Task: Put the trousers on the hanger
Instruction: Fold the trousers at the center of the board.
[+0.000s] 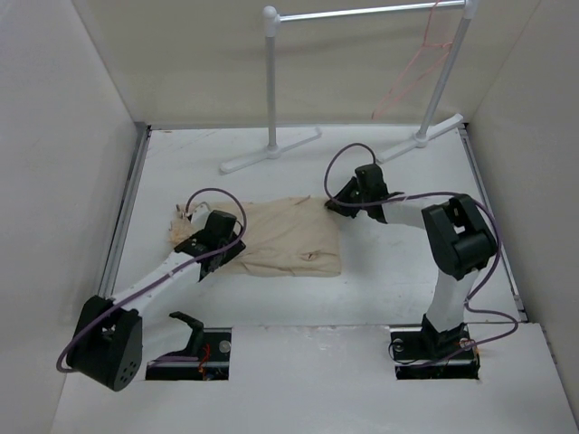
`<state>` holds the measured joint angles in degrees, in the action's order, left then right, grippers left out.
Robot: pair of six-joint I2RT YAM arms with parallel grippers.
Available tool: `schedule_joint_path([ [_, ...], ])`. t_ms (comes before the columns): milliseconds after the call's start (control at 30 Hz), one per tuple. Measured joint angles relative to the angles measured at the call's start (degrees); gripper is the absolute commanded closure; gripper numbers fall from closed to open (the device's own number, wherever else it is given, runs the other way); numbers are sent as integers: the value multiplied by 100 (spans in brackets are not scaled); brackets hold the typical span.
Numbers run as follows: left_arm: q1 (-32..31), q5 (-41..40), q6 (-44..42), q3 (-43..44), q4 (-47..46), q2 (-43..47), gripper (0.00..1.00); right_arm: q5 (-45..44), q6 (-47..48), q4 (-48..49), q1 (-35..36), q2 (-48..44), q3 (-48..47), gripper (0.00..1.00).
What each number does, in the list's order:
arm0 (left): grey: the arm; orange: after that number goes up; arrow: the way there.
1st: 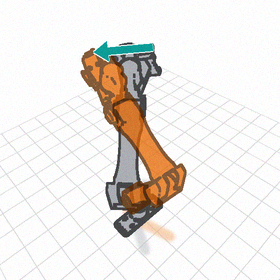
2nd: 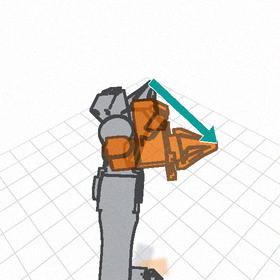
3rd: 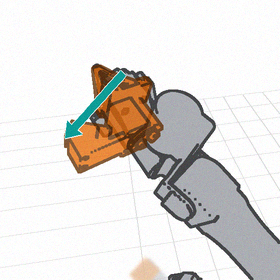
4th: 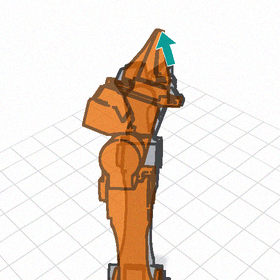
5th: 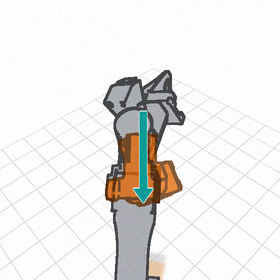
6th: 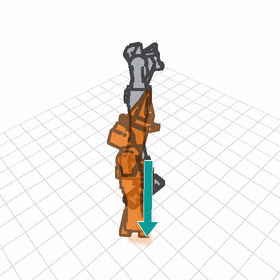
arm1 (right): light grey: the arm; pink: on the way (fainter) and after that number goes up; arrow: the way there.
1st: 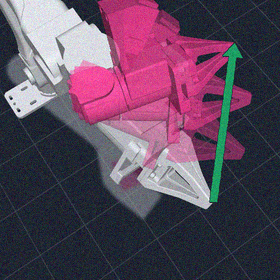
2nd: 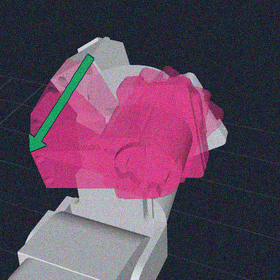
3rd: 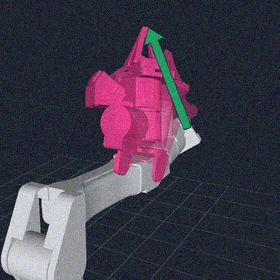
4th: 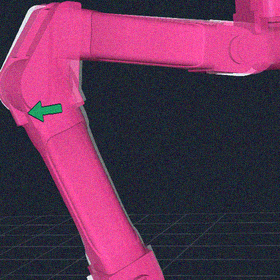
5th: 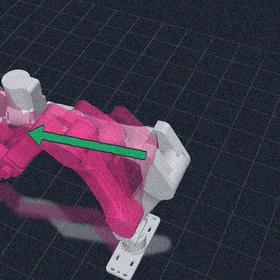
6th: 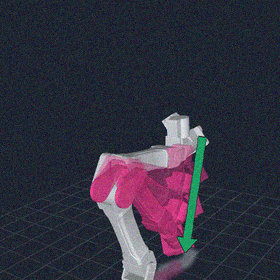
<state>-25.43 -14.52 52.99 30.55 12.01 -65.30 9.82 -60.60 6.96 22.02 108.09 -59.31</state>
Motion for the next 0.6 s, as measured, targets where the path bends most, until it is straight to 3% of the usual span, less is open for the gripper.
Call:
schedule_joint_path([
  [100,-11,7,9,195,256,348,63,-55,50,-232,7,-293,33,63],
  [200,-129,-4,7,697,400,306,63,-96,166,-374,20,-1027,260,62],
  [400,-461,31,2,1578,-31,-546,63,-151,278,-302,568,-2555,1250,75],
  [600,-203,192,-61,1602,-479,-1480,63,-151,33,-234,1419,-2592,2559,78],
])
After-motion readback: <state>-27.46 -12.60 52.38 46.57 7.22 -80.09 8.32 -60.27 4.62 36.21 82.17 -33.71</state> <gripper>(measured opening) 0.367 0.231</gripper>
